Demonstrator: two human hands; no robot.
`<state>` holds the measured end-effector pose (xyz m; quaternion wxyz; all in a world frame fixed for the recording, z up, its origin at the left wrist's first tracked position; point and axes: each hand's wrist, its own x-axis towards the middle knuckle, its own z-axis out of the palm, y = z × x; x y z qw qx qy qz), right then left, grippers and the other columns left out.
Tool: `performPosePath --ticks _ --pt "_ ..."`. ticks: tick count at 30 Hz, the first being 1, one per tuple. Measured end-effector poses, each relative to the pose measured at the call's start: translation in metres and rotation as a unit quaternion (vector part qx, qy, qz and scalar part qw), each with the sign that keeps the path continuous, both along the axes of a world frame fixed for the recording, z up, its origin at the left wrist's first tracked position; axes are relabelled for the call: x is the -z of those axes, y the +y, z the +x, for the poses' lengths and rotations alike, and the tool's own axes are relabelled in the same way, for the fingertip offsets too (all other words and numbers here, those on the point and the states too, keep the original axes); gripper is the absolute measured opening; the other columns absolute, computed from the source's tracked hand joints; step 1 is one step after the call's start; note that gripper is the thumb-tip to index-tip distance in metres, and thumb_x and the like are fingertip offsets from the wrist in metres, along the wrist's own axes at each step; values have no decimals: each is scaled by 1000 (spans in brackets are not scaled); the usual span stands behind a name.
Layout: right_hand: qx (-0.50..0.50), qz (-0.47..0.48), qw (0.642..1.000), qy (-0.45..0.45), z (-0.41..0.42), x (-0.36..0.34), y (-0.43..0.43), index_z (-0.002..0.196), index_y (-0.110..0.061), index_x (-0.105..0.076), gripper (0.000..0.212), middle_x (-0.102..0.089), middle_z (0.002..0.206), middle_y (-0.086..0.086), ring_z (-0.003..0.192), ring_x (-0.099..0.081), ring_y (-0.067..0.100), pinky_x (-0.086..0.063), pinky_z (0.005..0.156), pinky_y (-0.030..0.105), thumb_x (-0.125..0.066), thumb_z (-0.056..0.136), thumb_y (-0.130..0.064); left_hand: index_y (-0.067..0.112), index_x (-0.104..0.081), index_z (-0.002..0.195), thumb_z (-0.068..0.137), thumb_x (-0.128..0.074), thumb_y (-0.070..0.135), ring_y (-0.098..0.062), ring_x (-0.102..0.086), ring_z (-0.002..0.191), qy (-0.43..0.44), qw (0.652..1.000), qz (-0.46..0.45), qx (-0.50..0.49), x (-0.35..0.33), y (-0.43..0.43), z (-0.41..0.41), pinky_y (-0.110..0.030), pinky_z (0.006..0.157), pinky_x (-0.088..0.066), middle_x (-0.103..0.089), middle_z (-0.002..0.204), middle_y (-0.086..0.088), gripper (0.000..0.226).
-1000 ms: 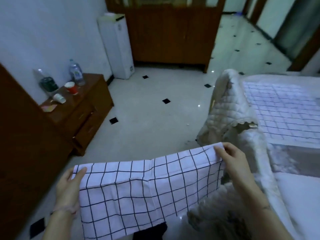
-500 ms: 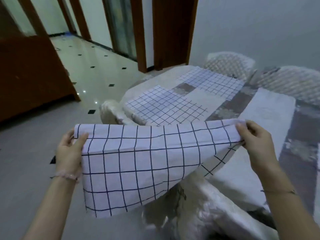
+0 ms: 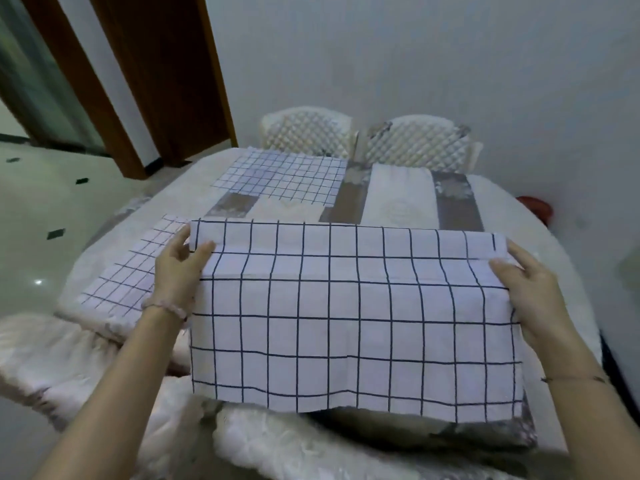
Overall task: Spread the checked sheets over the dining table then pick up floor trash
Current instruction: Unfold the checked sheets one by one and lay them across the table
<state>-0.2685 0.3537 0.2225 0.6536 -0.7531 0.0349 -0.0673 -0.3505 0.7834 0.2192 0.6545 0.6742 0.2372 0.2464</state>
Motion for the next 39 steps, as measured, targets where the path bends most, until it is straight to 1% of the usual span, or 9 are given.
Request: performPosePath --ticks 4,9,16,22,26,30,33,35,39 --pt "34 -39 996 78 25 38 -20 139 -15 -44 49 -60 121 16 122 -52 27 -40 107 38 -56 92 -13 16 -39 141 85 -66 18 -14 -41 122 91 995 -3 50 43 -17 56 -29 105 -32 -44 133 -9 62" --pt "40 -85 984 149 40 89 -30 142 -6 -38 50 -36 149 13 136 -37 25 -29 103 28 -51 94 -4 10 -36 142 86 -65 17 -27 -38 133 194 975 -5 109 91 -32 97 -33 104 -31 -38 144 -17 64" --pt "93 -127 959 238 44 146 -32 124 1 -56 33 -61 120 20 97 -54 22 -41 88 31 -54 91 -3 15 -42 139 85 -65 13 -30 -38 134 300 944 1 139 138 -35 122 -42 109 -30 -41 142 -22 58" --pt "132 -153 945 257 55 165 -23 112 -2 -62 31 -68 106 15 97 -62 30 -48 85 35 -61 89 -21 15 -46 136 85 -65 15 -26 -39 134 306 943 -5 131 152 -31 139 -39 109 -30 -51 131 -13 54" --pt "129 -162 943 260 49 160 -24 115 -7 -60 31 -62 106 6 97 -56 23 -41 83 31 -58 91 -27 23 -43 137 85 -65 23 -24 -42 129 303 937 8 172 152 -19 132 -36 100 -31 -51 131 -8 56" --pt "130 -202 923 302 28 163 -38 122 -16 -58 35 -56 104 6 94 -53 25 -45 86 38 -59 89 -26 28 -41 135 84 -66 19 -24 -50 114 333 919 59 202 152 -8 106 -37 91 -39 -51 121 -6 57" --pt "112 -211 921 309 17 164 -42 121 -15 -58 34 -63 97 10 83 -58 25 -47 74 35 -62 87 -17 25 -48 128 84 -64 10 -24 -54 97 344 913 91 198 153 -6 93 -28 72 -45 -56 108 -10 49" --pt "109 -217 921 303 15 163 -43 119 -15 -59 34 -66 92 13 82 -61 27 -51 76 40 -64 85 -16 24 -51 123 83 -64 8 -24 -54 87 338 917 110 183 154 -8 90 -28 65 -44 -58 98 -11 45" --pt "144 -231 918 288 20 164 -44 118 -19 -60 33 -68 91 8 88 -62 31 -52 83 48 -64 85 -21 22 -51 122 82 -66 10 -24 -56 92 316 928 115 159 154 -24 96 -34 78 -45 -59 102 -9 44"
